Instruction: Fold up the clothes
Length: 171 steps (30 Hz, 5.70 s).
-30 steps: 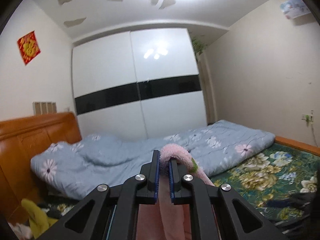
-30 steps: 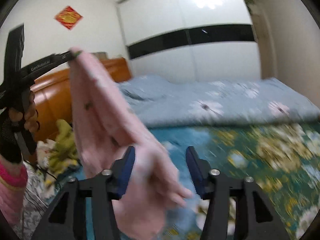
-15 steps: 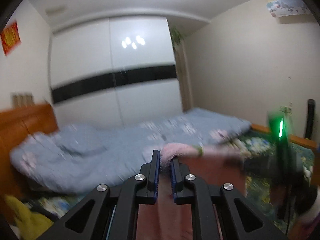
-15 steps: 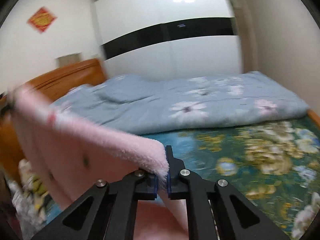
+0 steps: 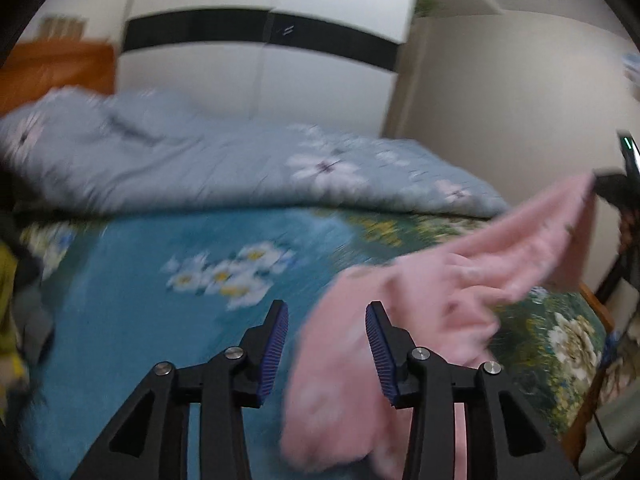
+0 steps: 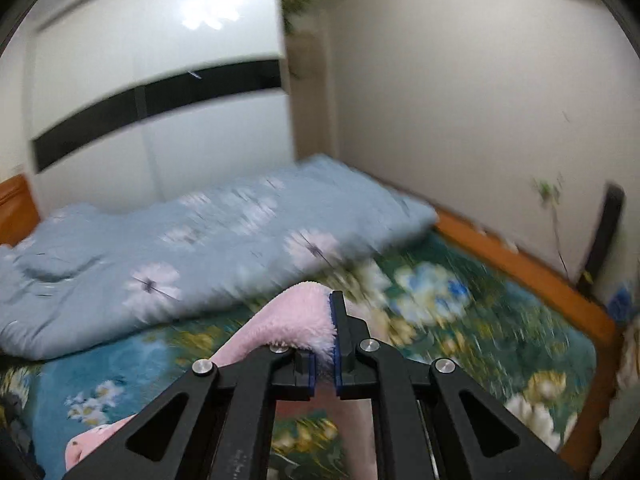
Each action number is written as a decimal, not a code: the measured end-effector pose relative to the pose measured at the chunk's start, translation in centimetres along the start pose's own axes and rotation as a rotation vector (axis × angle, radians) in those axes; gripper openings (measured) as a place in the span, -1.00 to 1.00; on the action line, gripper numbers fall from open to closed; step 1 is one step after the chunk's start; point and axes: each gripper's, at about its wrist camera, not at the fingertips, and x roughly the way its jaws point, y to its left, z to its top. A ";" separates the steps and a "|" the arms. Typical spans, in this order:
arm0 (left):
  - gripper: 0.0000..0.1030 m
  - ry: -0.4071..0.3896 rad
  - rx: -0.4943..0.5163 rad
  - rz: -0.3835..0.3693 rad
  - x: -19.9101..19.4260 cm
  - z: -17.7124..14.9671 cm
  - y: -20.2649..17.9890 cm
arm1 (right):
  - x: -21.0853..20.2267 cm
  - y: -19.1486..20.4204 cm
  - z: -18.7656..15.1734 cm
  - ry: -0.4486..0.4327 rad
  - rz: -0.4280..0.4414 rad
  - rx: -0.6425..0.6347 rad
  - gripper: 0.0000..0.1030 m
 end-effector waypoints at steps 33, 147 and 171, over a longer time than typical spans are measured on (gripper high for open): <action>-0.15 0.271 -0.425 -0.130 8.3 -8.8 4.2 | -1.7 21.7 -16.5 0.432 0.616 -0.342 0.01; 0.13 0.186 -0.571 -0.061 -4.2 -14.2 17.0 | 1.8 -7.4 -24.4 0.453 0.475 0.424 -0.21; -0.35 0.290 -0.556 -0.060 -0.7 -15.2 15.9 | 10.6 -11.0 -20.4 0.453 0.311 0.589 -0.81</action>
